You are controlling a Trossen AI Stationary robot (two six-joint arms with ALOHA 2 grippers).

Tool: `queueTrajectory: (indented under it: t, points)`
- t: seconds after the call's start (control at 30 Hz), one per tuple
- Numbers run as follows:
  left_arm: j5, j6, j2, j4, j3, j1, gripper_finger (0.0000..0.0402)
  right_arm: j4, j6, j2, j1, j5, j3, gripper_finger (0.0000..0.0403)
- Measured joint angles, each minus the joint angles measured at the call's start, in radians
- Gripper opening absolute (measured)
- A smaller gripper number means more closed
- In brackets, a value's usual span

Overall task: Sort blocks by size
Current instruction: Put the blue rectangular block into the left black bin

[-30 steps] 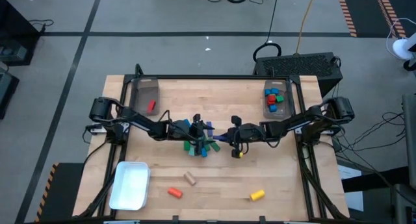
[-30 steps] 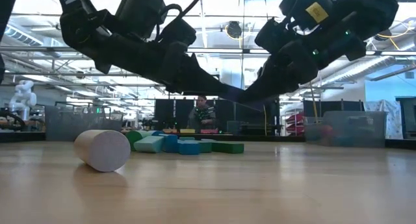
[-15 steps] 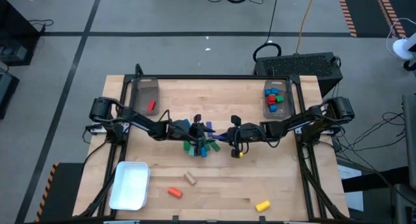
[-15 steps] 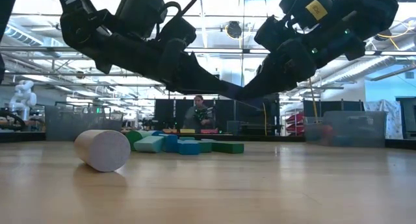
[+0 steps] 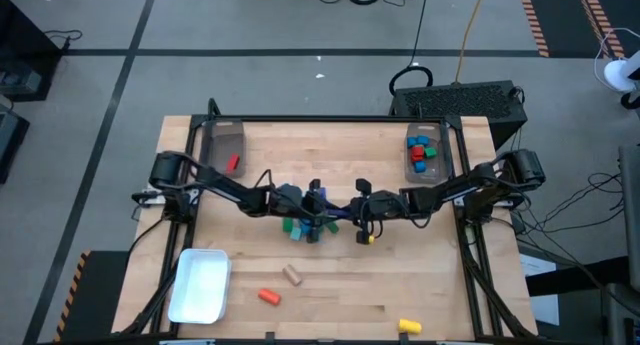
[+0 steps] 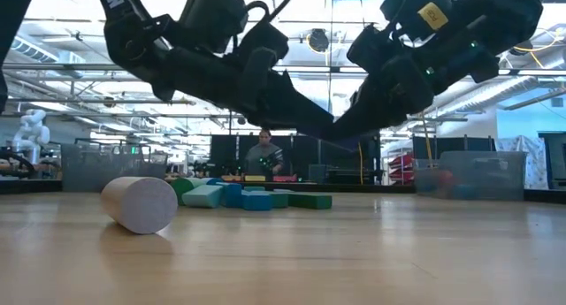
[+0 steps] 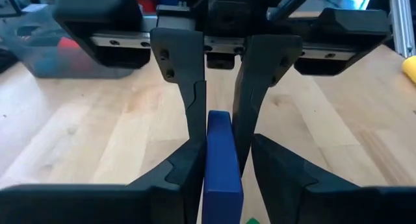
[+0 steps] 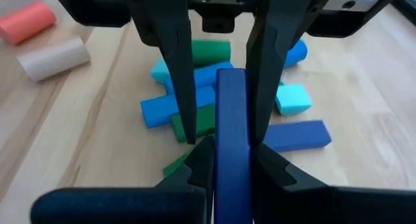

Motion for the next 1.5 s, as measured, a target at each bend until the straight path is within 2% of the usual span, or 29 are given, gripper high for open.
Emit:
queueTrajectory:
  t: [0.27,0.5,0.8,1.23,1.5]
  points:
    - [0.002,0.000,0.010,0.004,0.002,-0.001,0.0123,0.000,-0.019,0.001,0.015,0.008,-0.001,0.0045]
    - [0.003,0.009,0.010,0.002,0.002,0.000,0.0064,0.000,-0.023,0.001,0.015,0.008,-0.001,0.0045]
    - [0.012,0.006,0.010,0.001,0.002,0.000,0.0063,0.000,-0.020,0.001,0.015,0.007,-0.001,0.0048]
    - [0.016,-0.002,-0.004,-0.015,0.001,0.000,0.0063,0.006,-0.030,-0.001,0.015,0.011,0.000,0.0098]
    - [-0.060,-0.002,-0.076,-0.137,-0.001,0.000,0.0063,-0.026,-0.025,-0.003,0.014,0.062,0.004,0.0100]
